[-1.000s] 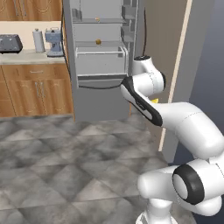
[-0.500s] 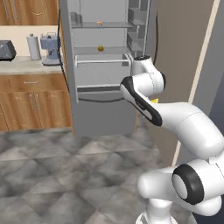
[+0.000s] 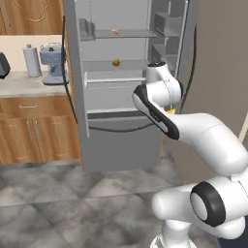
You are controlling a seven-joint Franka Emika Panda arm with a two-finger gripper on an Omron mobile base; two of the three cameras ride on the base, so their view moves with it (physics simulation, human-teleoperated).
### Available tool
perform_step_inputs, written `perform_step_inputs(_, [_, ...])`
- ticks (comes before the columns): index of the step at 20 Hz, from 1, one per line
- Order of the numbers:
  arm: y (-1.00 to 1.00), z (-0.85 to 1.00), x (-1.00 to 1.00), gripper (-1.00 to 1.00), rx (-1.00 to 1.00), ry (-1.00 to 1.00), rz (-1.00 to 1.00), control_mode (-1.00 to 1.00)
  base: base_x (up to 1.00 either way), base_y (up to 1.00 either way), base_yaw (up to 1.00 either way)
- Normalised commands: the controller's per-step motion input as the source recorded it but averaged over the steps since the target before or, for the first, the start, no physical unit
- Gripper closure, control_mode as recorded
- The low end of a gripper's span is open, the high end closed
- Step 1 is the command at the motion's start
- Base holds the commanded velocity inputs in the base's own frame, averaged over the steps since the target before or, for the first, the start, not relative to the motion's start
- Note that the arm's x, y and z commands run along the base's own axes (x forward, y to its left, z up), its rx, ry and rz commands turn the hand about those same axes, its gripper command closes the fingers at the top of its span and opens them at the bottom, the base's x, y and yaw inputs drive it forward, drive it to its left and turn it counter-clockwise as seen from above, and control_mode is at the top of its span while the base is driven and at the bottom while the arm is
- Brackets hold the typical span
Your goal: Transport the fish and lemon wedge to the fridge. Place the fish on the rack containing meat and place the lemon wedge on the rack containing the vegetable, ensuring meats and vegetables are on different racks.
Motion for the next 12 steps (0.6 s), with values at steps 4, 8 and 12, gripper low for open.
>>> perform_step_inputs(4, [0.0,0.0,0.0,1.0,0.0,0.0,0.0,1.0,1.0,0.05,-0.03])
perform_step_inputs(8, [0.0,0.0,0.0,1.0,0.0,0.0,0.0,1.0,1.0,0.29,-0.09])
perform_step_inputs(12, [0.0,0.0,0.0,1.0,0.0,0.0,0.0,1.0,1.0,0.58,-0.13])
